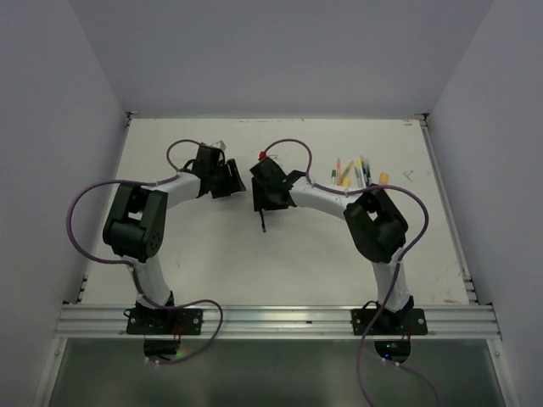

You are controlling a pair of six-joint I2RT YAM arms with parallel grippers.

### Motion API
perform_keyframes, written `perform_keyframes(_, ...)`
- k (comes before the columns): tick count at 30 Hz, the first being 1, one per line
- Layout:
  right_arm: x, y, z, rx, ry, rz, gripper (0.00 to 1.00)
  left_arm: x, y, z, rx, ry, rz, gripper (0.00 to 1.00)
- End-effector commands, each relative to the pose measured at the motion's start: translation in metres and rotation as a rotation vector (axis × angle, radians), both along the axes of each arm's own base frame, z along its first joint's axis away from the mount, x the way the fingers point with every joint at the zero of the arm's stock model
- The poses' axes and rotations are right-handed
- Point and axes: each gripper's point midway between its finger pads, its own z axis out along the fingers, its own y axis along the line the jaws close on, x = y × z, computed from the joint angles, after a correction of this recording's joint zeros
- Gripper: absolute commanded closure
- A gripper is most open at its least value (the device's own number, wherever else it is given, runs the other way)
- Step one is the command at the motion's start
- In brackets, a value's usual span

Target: Open the pen caps

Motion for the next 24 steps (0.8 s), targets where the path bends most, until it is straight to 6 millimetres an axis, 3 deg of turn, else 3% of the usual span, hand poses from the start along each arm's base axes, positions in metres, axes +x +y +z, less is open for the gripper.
perform_keyframes(1,0.023,-0.022,0.079,0.024,-0.164,-0.036,0.42,0.005,0.009,0.042,0.025,-0.084,0.032,0.33)
perform_keyframes(3,0.025,-0.041,0.090,0.028,-0.172,-0.057,0.31,0.006,0.013,0.064,0.034,-0.134,0.038,0.19)
perform_keyframes(7,0.033,-0.090,0.088,0.000,-0.153,-0.121,0.20,0.004,0.019,0.097,0.051,-0.211,0.043,0.01)
perform_keyframes(8,0.040,-0.111,0.088,-0.015,-0.152,-0.164,0.20,0.002,0.021,0.102,0.057,-0.215,0.044,0.00)
perform_keyframes(11,0.047,-0.153,0.081,-0.048,-0.121,-0.248,0.21,-0.004,0.028,0.121,0.078,-0.258,0.045,0.00)
perform_keyframes(14,0.055,-0.180,0.075,-0.067,-0.104,-0.318,0.25,-0.013,0.036,0.135,0.112,-0.296,0.039,0.00)
perform_keyframes(18,0.060,-0.196,0.057,-0.093,-0.051,-0.369,0.31,-0.028,0.052,0.152,0.153,-0.349,0.064,0.00)
perform_keyframes(24,0.066,-0.205,0.035,-0.092,0.014,-0.406,0.40,-0.048,0.069,0.168,0.187,-0.416,0.101,0.00)
